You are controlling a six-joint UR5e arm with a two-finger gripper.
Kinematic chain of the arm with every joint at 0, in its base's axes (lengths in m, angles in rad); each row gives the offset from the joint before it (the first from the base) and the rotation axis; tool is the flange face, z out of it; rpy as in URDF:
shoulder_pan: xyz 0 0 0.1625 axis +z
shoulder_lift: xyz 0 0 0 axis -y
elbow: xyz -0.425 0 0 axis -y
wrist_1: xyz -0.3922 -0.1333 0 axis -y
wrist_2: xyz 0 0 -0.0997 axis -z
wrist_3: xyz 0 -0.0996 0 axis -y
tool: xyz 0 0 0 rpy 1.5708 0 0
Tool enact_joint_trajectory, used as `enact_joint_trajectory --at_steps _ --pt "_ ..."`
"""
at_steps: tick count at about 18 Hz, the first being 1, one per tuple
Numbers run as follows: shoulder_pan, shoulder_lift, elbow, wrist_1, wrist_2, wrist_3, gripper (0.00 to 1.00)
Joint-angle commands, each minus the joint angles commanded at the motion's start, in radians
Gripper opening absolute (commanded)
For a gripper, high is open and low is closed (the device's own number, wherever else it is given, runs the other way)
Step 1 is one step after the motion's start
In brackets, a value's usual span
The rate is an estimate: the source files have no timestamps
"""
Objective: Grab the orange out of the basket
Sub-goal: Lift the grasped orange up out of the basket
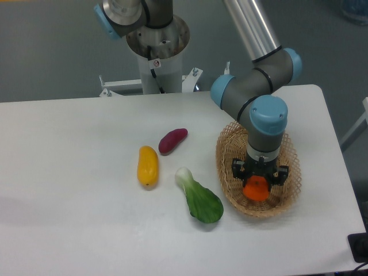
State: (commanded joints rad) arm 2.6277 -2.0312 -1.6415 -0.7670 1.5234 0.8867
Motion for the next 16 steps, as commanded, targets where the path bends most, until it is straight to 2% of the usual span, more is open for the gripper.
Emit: enact_joint_trajectory --at_steps 7,10,16 --pt "0.02 0.074 0.104 -0.006 -0.158 -0.047 0.67" --pt "0.023 0.103 0.115 -0.006 -0.209 -0.113 0.67" --pt "0.049 0.151 0.103 -0.012 -0.276 -0.13 0.67"
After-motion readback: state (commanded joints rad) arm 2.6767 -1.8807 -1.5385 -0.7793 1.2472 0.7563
